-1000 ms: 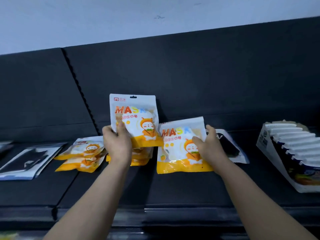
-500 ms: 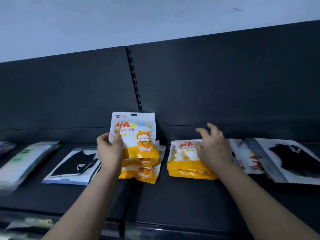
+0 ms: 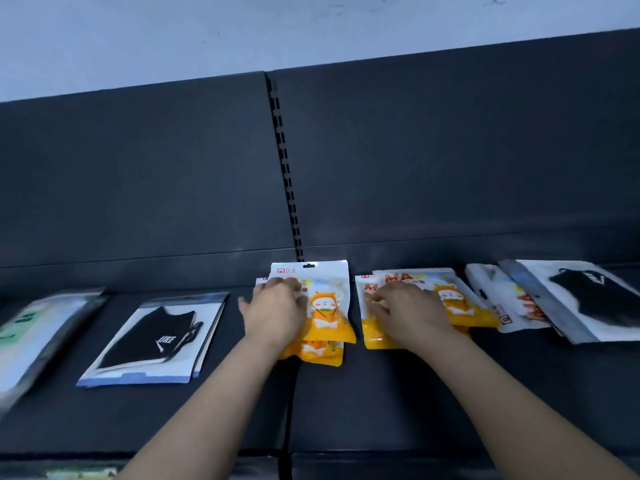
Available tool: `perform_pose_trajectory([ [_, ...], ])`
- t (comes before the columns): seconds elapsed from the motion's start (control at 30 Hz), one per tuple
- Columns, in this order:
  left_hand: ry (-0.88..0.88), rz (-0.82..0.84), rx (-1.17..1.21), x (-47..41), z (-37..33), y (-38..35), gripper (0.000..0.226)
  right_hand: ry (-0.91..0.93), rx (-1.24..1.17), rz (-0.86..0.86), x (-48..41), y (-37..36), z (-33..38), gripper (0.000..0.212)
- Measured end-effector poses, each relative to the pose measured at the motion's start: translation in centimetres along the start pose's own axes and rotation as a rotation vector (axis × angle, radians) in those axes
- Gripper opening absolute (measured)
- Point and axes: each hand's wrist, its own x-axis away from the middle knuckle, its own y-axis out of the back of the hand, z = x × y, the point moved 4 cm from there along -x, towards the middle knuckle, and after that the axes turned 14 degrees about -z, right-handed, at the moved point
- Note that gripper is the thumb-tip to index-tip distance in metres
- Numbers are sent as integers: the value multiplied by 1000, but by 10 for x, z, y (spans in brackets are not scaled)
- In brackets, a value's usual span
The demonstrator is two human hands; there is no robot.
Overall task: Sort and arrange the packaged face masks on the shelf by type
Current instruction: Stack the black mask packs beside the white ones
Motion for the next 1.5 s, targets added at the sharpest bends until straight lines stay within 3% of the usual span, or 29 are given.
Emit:
perform_pose_trajectory([
  [0.1,-141,-95,108,1,-32,10,32,51,-28,-156,3,11,-3,28],
  [0.2,-251,-66,249,9,-79,12,25,53,29,-220,11,22,-25,28],
  [0.47,-413,67,448,39,-200,-14,27,-295,192,-107,56,57,-165,52],
  [0.6,-445,207,495,59,-260,-38,28,-403,190,-36,68,66,-231,49],
  [0.7,-424,350,404,75,-301,-66,27,-402,167,29,77,69,-268,61],
  [0.87,-217,376,385,90,-344,-95,27,-397,120,109,91,74,-307,73],
  [1.0,-11,337,391,88,-363,-111,48,-299,166,1,94,86,-317,55],
  [1.13,-3,306,208,97,-375,-122,83,-256,72,-86,86,97,-329,51],
  [1.27,-8,287,143,103,-378,-123,89,-184,25,39,85,90,-341,39],
  [1.37,12,290,149,99,-373,-118,87,-132,6,21,82,95,-343,31],
  [1.4,-13,285,101,98,-371,-114,85,-122,11,12,79,97,-344,40],
  [1.5,-114,319,-36,97,-365,-106,66,-144,13,127,69,92,-346,93],
])
